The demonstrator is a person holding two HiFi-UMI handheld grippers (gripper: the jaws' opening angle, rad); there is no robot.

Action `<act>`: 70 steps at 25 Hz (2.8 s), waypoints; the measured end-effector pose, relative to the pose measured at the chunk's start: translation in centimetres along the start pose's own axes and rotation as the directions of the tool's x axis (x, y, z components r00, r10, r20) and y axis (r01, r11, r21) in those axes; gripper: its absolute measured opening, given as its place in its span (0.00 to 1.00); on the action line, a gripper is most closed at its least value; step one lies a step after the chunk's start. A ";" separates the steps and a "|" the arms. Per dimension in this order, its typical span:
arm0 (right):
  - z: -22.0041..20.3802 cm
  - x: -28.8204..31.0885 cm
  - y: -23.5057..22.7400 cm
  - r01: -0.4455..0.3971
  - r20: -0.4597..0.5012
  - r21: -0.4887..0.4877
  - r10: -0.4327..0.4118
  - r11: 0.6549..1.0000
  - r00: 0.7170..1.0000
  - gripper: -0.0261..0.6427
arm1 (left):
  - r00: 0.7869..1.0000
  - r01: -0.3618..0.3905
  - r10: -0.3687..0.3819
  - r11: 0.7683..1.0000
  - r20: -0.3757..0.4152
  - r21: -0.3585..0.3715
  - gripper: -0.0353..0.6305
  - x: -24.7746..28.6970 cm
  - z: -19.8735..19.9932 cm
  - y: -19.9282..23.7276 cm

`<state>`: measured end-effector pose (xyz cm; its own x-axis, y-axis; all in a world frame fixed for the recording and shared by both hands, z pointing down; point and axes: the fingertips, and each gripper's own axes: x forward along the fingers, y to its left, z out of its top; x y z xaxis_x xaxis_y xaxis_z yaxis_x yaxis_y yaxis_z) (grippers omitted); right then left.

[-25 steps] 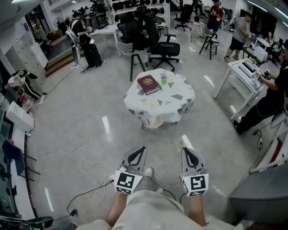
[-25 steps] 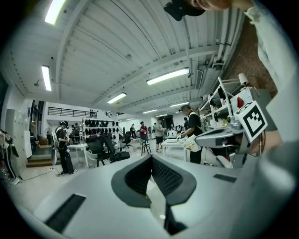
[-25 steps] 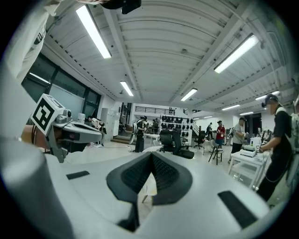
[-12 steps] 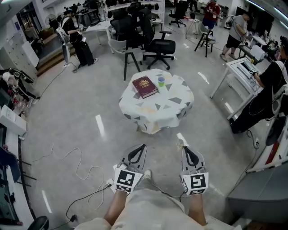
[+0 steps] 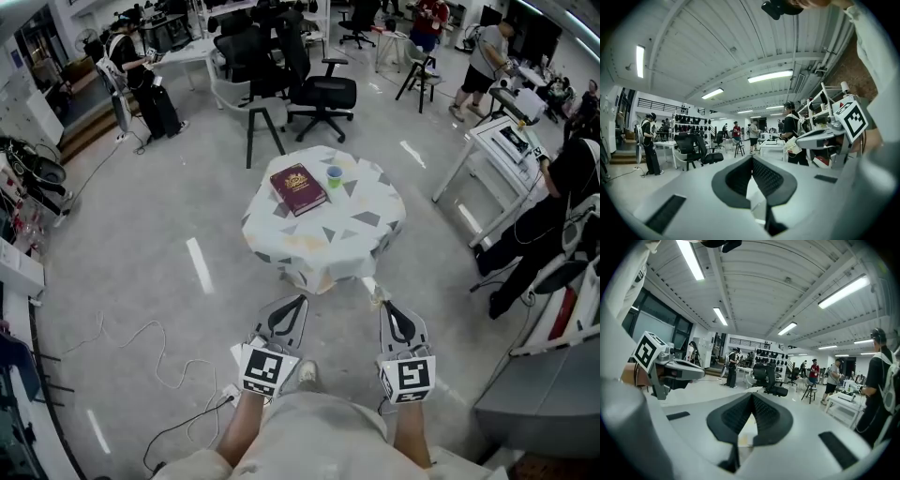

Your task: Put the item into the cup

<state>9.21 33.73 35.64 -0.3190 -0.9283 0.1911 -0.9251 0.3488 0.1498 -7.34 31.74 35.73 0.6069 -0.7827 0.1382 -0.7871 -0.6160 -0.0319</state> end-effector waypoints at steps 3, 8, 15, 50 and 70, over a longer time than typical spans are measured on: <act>0.5 2.0 0.1 0.012 -0.002 -0.008 -0.012 1.000 1.000 0.05 | 1.000 0.012 -0.012 1.000 0.008 -0.002 0.07 1.2 0.0 1.7; 0.7 4.4 0.6 0.013 -0.008 -0.016 -0.013 1.000 1.000 0.05 | 1.000 0.023 -0.023 1.000 0.004 -0.008 0.07 2.8 -0.4 3.9; 0.1 6.8 -0.2 0.016 -0.037 0.005 -0.016 1.000 0.999 0.05 | 0.999 0.036 -0.036 0.999 -0.010 -0.036 0.07 5.0 -0.9 4.9; 1.8 23.7 -13.5 -0.168 0.050 0.037 0.166 0.985 0.985 0.05 | 0.983 -0.174 0.175 0.984 -0.051 0.027 0.07 21.3 2.5 10.9; 0.6 28.1 -17.0 -0.183 0.061 0.093 0.177 0.979 0.982 0.05 | 0.978 -0.194 0.196 0.980 -0.069 0.040 0.07 26.4 2.1 12.2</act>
<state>15.86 1.65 37.87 -0.4901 -0.8578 0.1548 -0.8664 0.4988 0.0211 -0.72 3.37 36.89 0.4317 -0.8803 0.1969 -0.8848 -0.4557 -0.0973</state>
